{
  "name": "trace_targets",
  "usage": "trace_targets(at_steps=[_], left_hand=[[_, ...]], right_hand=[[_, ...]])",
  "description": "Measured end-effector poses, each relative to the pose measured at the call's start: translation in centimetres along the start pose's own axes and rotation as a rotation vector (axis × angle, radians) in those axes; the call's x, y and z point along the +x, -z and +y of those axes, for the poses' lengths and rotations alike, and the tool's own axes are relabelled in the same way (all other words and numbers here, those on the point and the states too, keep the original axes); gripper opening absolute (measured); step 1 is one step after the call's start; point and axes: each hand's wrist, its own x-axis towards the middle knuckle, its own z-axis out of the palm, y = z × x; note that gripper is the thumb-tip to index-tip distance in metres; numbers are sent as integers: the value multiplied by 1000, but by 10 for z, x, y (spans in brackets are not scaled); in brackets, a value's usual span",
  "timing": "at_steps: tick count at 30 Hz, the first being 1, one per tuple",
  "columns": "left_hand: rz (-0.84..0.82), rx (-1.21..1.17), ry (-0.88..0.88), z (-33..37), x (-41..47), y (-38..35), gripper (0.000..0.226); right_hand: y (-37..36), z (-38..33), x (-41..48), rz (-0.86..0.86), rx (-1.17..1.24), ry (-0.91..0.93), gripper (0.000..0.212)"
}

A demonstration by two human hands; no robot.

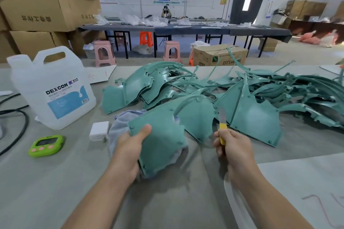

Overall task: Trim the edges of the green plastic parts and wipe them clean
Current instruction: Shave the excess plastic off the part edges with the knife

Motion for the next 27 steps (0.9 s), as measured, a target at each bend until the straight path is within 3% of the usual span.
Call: trace_targets(at_steps=[5,11,14,21,27], left_hand=[[73,-65,53,14,12,30,27],[-96,74,257,19,-4,35,29],[-137,53,280,27,-15,30,36],[-250,-12,339,38,-36,16,29],[-298,-63,394,22,-40,6,25]], right_hand=[[-7,-3,-8,-75,-65,168,27],[-11,0,-16,-62,-273,549,26],[-11,2,-17,9,-345,619,31],[-5,-2,-20,168,-466,726,35],[-7,-4,-28,66,-563,903,28]])
